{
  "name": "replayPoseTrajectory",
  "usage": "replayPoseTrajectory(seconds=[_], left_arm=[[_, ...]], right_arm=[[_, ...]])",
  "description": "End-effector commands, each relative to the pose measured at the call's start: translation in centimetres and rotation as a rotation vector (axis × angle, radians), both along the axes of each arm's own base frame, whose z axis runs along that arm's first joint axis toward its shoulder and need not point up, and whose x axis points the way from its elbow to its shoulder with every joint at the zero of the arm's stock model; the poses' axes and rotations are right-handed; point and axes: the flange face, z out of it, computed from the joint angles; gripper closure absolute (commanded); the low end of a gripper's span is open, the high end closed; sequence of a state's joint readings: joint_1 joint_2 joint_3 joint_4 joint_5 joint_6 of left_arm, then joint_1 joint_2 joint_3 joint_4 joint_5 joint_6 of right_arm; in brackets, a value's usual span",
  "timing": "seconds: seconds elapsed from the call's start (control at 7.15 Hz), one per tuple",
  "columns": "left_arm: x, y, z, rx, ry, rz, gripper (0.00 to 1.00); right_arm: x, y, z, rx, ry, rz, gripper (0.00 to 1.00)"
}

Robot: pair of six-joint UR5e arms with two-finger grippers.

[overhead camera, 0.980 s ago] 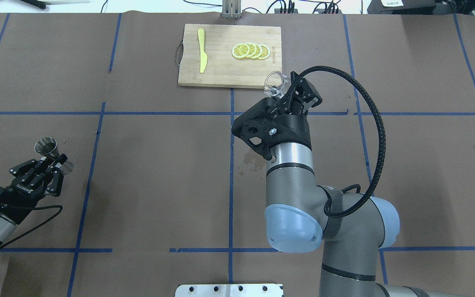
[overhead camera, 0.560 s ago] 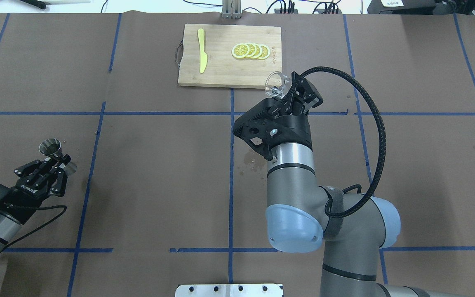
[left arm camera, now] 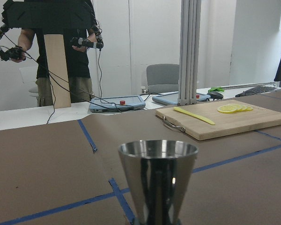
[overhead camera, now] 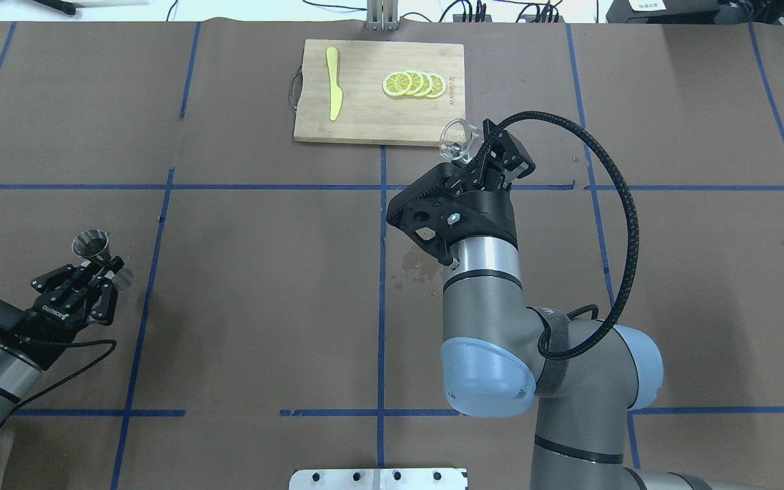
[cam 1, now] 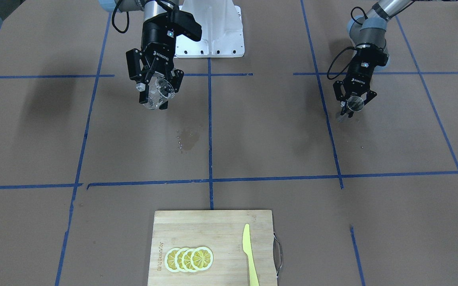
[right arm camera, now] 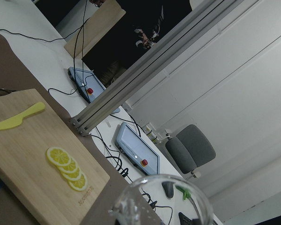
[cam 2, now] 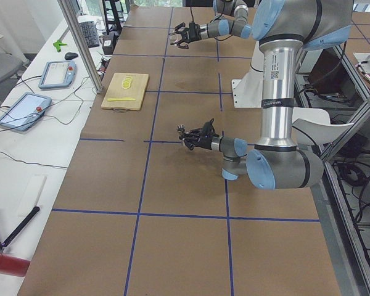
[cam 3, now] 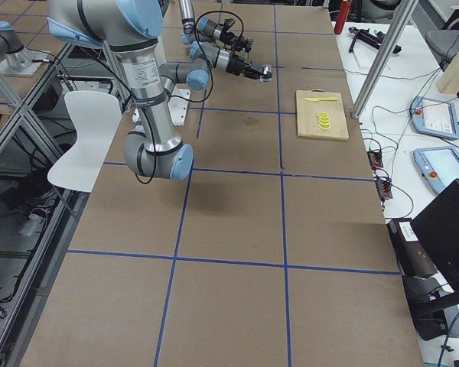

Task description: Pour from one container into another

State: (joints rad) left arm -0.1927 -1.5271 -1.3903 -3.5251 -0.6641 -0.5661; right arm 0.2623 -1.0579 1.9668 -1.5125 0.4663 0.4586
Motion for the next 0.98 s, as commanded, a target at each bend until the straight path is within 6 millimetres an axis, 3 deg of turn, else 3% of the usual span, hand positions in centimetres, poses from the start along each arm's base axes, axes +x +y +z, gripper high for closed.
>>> replayPoseTrajectory(seconds=[0.0,0.84], left_arm=[[0.10,0.04,-0.01,0.000,0.000,0.004,1.00],[0.67,0.47,0.27,0.005,-0.009,0.054,1.00]], right_arm=[[0.05,0.01,-0.01,0.000,-0.001,0.000,1.00],[0.05,0.01,0.40,-0.002,0.007,0.000,1.00]])
